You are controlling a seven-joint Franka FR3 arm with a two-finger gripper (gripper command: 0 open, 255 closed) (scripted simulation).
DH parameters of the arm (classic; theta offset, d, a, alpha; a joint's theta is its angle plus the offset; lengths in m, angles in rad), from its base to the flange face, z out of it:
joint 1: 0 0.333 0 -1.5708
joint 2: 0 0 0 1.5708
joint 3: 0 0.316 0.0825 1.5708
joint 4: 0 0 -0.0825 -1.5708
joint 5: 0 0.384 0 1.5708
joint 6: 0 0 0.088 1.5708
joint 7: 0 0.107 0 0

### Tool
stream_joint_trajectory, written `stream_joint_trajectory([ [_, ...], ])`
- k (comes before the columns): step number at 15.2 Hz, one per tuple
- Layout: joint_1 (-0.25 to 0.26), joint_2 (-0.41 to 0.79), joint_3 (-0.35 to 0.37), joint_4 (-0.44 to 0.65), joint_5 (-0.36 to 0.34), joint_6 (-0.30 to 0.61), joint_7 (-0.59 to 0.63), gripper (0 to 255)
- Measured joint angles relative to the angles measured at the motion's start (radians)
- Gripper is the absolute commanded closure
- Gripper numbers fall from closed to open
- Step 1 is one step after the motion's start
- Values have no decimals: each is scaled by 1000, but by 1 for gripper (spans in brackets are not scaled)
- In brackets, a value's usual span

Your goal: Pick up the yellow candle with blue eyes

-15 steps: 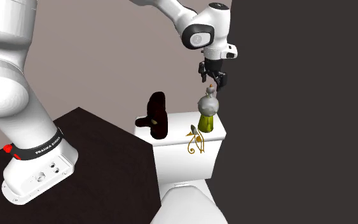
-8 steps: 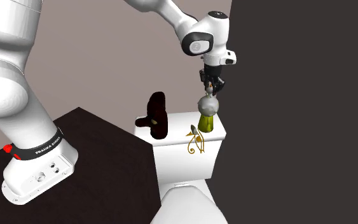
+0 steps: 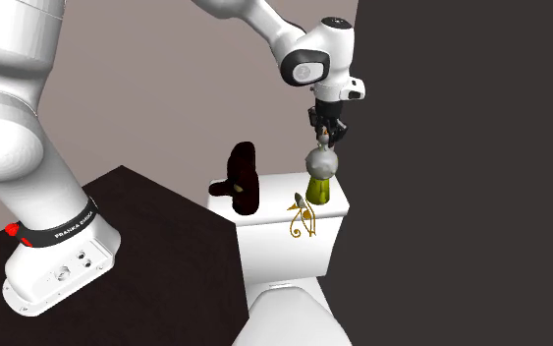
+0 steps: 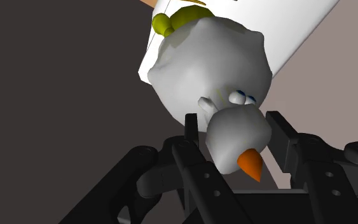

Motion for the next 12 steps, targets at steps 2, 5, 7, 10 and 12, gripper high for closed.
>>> stream_joint_trajectory([
  [2, 3, -9, -4, -1, -6, -10, 5, 255],
  [5, 9, -29, -13, 6, -20, -37, 18, 255],
  [7, 12, -47, -20, 5, -30, -53, 25, 255],
  [10, 20, -70, -29, 10, -45, -79, 40, 255],
  [12, 23, -84, -35, 17, -55, -99, 49, 255],
])
